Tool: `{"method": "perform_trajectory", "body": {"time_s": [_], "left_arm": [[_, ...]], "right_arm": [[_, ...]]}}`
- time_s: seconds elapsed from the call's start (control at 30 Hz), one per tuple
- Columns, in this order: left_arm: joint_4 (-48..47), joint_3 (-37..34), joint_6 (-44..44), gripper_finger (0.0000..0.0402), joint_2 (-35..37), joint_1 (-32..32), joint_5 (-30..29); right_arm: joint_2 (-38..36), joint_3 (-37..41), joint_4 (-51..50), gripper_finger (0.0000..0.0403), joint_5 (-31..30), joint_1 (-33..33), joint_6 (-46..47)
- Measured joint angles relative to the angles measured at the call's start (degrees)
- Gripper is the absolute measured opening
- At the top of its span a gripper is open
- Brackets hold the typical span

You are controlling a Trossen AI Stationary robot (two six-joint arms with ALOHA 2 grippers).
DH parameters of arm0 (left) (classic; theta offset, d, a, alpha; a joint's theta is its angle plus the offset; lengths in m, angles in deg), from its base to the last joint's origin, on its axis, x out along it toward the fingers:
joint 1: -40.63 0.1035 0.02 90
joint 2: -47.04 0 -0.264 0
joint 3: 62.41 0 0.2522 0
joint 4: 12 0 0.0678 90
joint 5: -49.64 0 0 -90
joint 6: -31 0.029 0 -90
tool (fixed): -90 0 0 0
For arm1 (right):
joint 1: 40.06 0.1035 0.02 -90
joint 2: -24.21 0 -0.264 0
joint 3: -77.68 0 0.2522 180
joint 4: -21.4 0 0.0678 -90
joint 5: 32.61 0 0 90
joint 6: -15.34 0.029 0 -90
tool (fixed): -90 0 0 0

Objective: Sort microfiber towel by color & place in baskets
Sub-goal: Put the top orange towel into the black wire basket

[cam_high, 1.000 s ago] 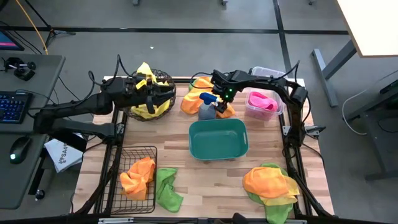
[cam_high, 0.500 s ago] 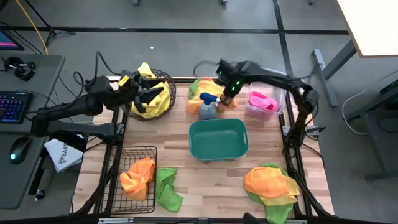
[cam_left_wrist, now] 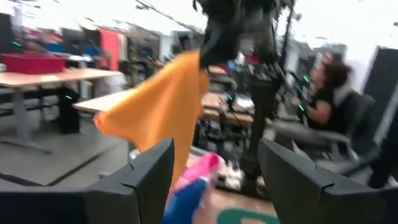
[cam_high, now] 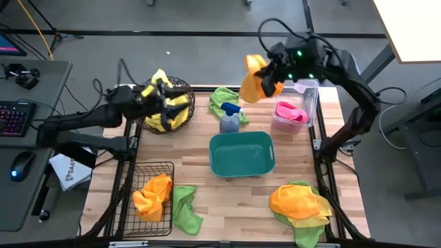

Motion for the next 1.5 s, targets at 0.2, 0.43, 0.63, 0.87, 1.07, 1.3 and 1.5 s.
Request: {"method": "perform_trajectory", "body": {"time_s": [0.2,0.43,0.63,0.87,1.07,1.3,1.5], "left_arm": [[4.72,0.86,0.44,0.0236,-5.93,-3.87,3.14],[4.85,11.82,7.36,0.0255,-14.27,-12.99,4.24],[5.34,23.0,12.53,0.0258,-23.42,-20.22,3.67],[4.65,33.3,8.06,0.0258,-33.52,-26.6,3.56],[1.88,37.44,1.94,0.0258,-37.5,-29.61,1.63],[-1.63,37.66,-0.87,0.0258,-38.46,-28.44,0.54],[-3.45,37.66,-4.45,0.0258,-38.22,-28.06,10.46]], "right_arm": [[0.01,-1.45,-0.12,0.0001,3.41,13.13,1.34],[1.0,-0.51,2.06,0.0,6.08,25.84,2.11],[0.88,-0.51,9.31,0.0,8.6,34.04,-0.35],[1.4,-0.51,10.13,0.0,5.32,38.75,-5.28],[2.59,-0.51,12.48,0.0,6.08,39.64,-6.98],[5.47,-0.51,17.11,0.0,7.08,41.23,-8.34],[6.43,-0.48,18.03,0.0,4.25,40.81,-9.5]]}}
